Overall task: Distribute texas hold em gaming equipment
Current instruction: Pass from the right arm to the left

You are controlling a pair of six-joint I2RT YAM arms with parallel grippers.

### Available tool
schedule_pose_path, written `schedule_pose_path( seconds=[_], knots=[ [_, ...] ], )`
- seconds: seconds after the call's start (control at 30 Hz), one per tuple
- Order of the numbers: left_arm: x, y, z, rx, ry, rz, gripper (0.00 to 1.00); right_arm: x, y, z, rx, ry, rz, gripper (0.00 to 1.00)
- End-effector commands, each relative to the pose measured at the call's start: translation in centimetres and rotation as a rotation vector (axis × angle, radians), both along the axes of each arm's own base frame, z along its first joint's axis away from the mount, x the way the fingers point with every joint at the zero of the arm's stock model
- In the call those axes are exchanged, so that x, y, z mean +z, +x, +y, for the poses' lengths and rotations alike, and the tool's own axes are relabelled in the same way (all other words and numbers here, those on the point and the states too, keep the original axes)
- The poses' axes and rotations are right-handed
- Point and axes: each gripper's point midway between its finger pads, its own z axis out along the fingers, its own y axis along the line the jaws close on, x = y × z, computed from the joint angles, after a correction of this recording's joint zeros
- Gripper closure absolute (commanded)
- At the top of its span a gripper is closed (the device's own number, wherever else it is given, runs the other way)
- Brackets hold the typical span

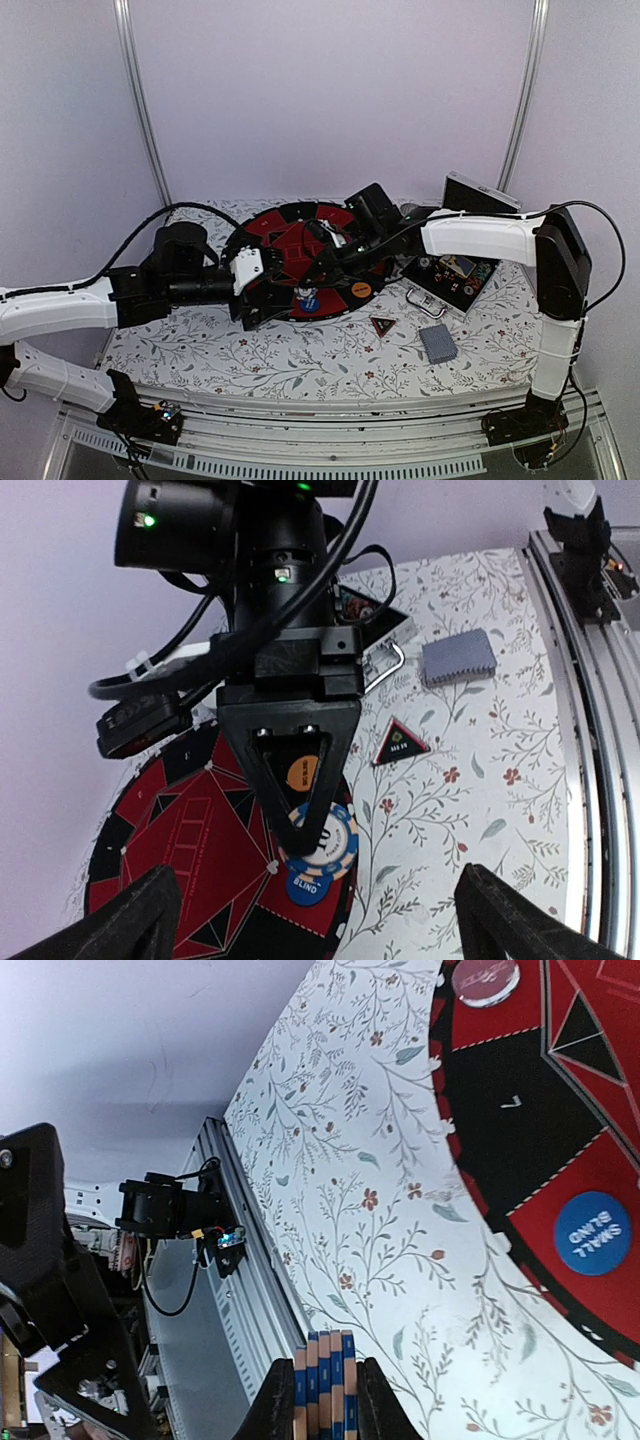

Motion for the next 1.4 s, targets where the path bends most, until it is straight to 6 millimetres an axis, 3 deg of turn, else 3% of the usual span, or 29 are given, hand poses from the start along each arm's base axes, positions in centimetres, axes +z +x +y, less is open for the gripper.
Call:
schedule_pose_path(
  seconds=[0.0,0.23,0.37,0.53,0.67,0.8,0.87,0.97,1.07,1.2,1.37],
  knots=[
    [-3.2,0.1,-0.2,0.003,0.099,0.022,0.02,1.6,-1.1,3.3,0.061,0.128,0.072,0.98],
    [-5.6,-0.6,-0.9,-0.036,0.131,0.115,0.06,2.4,-3.0,4.4,0.089,0.211,0.124,0.98],
    [-6.7,1.7,-0.5,0.082,0.179,0.125,0.18,2.5,-3.8,4.9,0.107,0.218,0.136,0.98],
    [-7.0,2.9,-0.3,0.14,0.194,0.125,0.29,2.7,-3.9,4.8,0.112,0.222,0.128,0.98],
    [-7.1,3.4,0.2,0.166,0.194,0.105,0.31,3.1,-4.1,4.9,0.124,0.234,0.129,0.98],
    [-6.6,4.3,0.5,0.209,0.183,0.087,0.47,3.0,-4.0,4.9,0.118,0.231,0.126,0.98],
    [-6.3,4.2,0.4,0.198,0.172,0.09,0.47,2.8,-3.9,4.9,0.118,0.227,0.128,0.98],
    [-5.9,3.1,-0.1,0.136,0.145,0.107,0.37,2.5,-3.8,4.9,0.113,0.223,0.129,0.98],
    [-5.3,2.7,-0.1,0.118,0.12,0.104,0.36,2.7,-3.8,5.0,0.112,0.225,0.123,0.98],
    [-5.0,2.4,-0.2,0.106,0.107,0.106,0.42,2.8,-3.6,5.0,0.109,0.227,0.119,0.98],
    [-5.4,2.1,-0.4,0.087,0.116,0.129,0.63,2.8,-3.6,5.1,0.11,0.228,0.119,0.98]
  ],
)
